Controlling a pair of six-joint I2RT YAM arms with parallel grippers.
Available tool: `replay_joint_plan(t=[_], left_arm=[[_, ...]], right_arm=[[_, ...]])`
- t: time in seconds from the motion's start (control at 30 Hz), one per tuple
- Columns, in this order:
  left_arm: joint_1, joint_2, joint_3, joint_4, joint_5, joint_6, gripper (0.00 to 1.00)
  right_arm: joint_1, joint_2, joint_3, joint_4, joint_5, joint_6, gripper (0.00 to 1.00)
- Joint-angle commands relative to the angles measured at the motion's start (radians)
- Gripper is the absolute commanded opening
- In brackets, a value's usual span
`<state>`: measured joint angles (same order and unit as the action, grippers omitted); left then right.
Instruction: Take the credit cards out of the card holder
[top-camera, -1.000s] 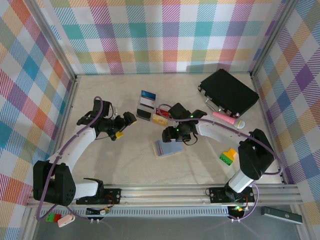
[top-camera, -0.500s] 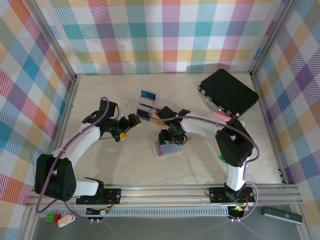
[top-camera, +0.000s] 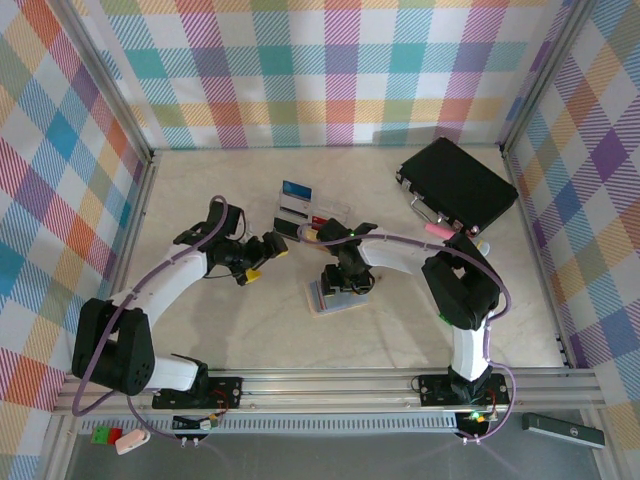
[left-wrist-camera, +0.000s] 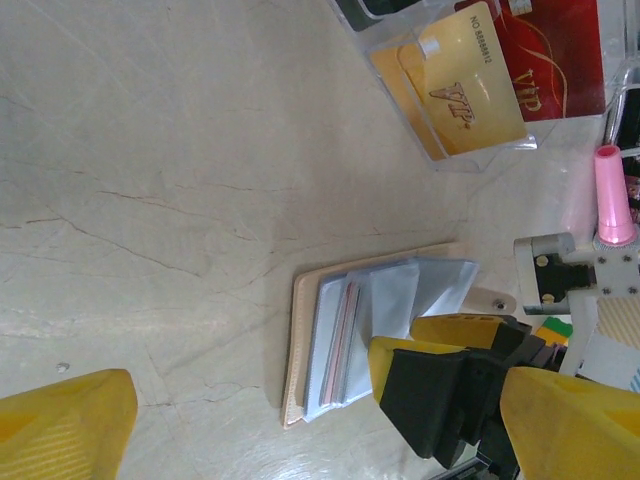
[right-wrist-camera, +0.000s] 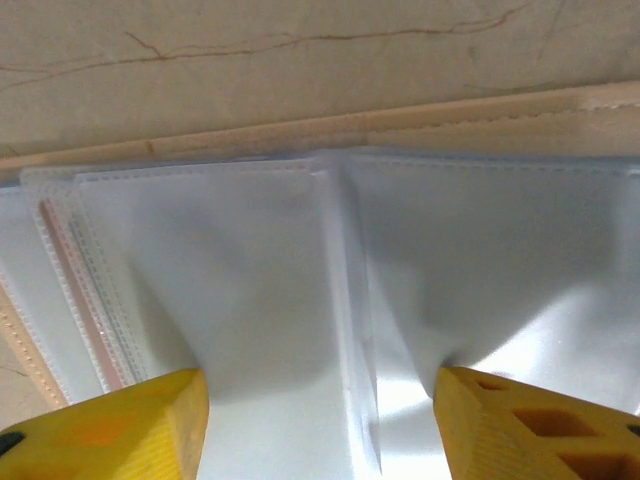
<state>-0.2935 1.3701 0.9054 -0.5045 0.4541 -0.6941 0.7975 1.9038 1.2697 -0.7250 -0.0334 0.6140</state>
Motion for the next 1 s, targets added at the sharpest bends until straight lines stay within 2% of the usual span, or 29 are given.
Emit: replay_joint_plan(t=[0.0,0.2,0.67,0.97], left_arm=[[-0.023,0.012,-0.014,0.035,0.020,-0.016,0.90],[-0.089,0.058,-0.033,0.098,0.027,-0.052,0.79],[-0.283,0.239,-0.018,0.276,0.029,-0.173,0.36],[-0.336,0.315,0.006,0.316,0.029,-0.216,0.26]], right_arm=[[-0.010,0.035,-0.054,-0.011,0.008,0.007,0.59],[-0.023,0.028,-0.108,0.040,-0.010,0.018,0.53],[-0.058,-0.013,-0.215,0.175,-0.104,0.062,0.39],[-0.064,-0.015,-0.220,0.179,-0.097,0.067,0.37]])
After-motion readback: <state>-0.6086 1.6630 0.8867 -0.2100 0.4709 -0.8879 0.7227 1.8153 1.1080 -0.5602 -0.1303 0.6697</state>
